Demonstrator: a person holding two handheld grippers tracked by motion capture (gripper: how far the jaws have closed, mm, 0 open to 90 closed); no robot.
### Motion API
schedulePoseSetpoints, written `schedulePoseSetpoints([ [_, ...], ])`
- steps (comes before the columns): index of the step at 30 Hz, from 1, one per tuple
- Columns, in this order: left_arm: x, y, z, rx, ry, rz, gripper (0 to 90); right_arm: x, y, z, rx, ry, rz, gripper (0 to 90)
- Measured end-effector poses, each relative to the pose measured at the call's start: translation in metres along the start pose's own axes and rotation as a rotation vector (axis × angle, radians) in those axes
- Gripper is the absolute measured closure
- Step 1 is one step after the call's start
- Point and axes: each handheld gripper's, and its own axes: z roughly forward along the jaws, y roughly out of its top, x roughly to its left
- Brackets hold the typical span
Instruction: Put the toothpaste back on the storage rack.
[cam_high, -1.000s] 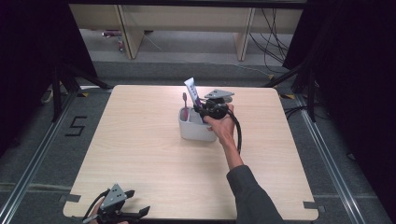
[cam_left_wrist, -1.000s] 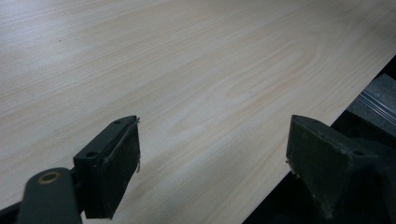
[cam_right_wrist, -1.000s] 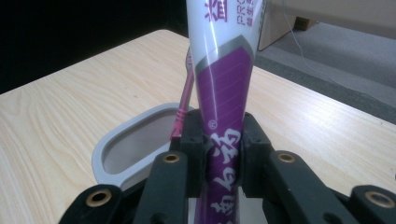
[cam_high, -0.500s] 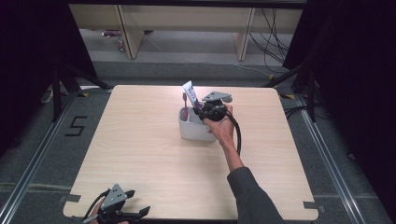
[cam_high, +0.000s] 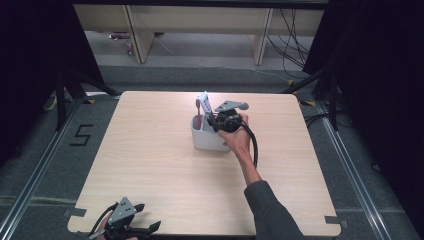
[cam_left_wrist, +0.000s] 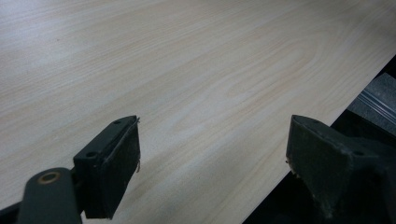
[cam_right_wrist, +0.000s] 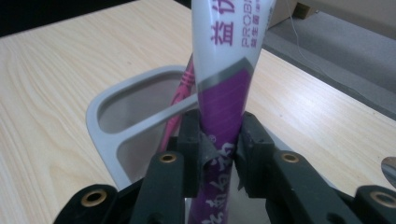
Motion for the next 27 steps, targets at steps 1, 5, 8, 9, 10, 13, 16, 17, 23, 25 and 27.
schedulePoseSetpoints([
  [1, 0.0, 0.0, -0.001, 0.007, 0.0, 0.008, 17.0, 0.0, -0.001, 0.0, 0.013, 0.0, -0.007, 73.6],
  [5, 0.0, 0.0, 0.0, -0.005, 0.001, 0.006, 17.0, 0.0, -0.005, 0.002, 0.029, -0.014, -0.009, 71.4],
  [8, 0.001, 0.0, -0.001, 0.008, 0.001, 0.009, 17.0, 0.001, -0.006, 0.001, 0.009, -0.007, -0.004, 69.4],
  [9, 0.0, 0.0, -0.001, 0.01, 0.001, 0.011, 17.0, 0.001, -0.005, 0.0, 0.005, -0.004, -0.002, 68.8],
  [10, 0.0, 0.0, 0.0, 0.001, 0.0, 0.003, 17.0, 0.002, -0.004, -0.002, 0.008, 0.005, -0.005, 69.3],
  [13, -0.001, 0.0, 0.0, 0.0, 0.0, 0.003, 17.0, 0.004, 0.001, -0.008, -0.04, 0.03, 0.017, 69.3],
  [16, 0.0, 0.0, -0.001, 0.003, 0.0, 0.011, 17.0, 0.004, 0.003, -0.014, -0.034, 0.031, 0.006, 67.4],
  [17, 0.0, 0.001, -0.002, 0.002, 0.002, 0.017, 17.0, 0.004, 0.003, -0.015, -0.039, 0.043, 0.005, 66.4],
  [23, 0.0, 0.0, -0.001, 0.012, 0.008, 0.016, 17.0, 0.003, 0.004, -0.031, -0.09, 0.071, 0.052, 61.1],
  [25, 0.001, 0.001, -0.002, 0.027, 0.005, 0.035, 17.0, 0.002, 0.005, -0.039, -0.099, 0.07, 0.054, 59.6],
  [27, 0.001, 0.001, -0.002, 0.028, 0.005, 0.035, 17.0, 0.002, 0.005, -0.044, -0.107, 0.064, 0.069, 57.7],
])
